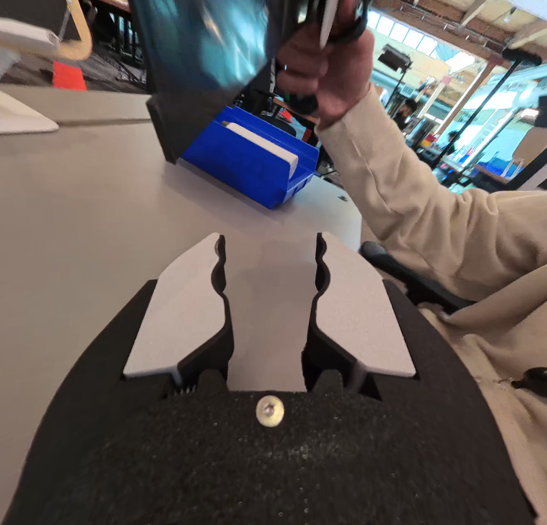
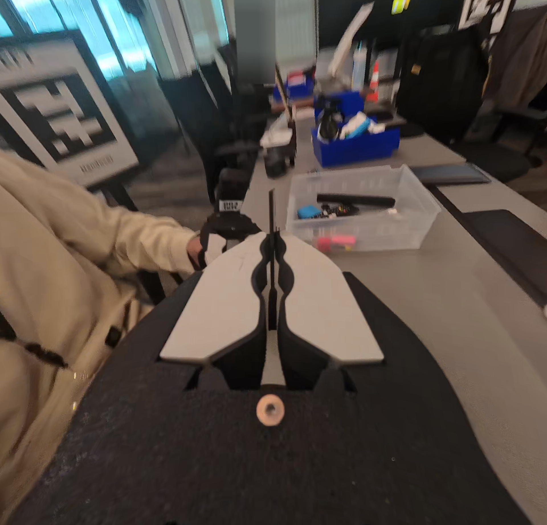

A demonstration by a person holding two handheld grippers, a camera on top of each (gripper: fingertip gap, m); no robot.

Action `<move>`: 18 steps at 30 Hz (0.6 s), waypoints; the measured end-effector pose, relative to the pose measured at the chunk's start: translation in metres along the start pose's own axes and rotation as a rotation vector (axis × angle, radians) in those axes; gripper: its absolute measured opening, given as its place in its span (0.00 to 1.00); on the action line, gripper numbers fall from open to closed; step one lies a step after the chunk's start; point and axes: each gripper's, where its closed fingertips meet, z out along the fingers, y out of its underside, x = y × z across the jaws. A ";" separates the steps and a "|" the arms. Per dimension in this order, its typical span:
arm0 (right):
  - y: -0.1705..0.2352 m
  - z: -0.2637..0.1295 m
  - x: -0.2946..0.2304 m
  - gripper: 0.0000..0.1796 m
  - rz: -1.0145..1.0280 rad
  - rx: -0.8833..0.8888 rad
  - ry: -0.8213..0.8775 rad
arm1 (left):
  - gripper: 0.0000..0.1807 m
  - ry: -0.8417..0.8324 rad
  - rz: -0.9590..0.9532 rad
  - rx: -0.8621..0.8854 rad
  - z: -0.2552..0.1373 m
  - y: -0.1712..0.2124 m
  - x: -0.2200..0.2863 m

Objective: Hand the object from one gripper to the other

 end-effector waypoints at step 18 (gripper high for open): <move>0.095 0.019 -0.010 0.01 0.307 0.359 -0.128 | 0.00 0.103 -0.046 0.165 -0.025 -0.028 -0.008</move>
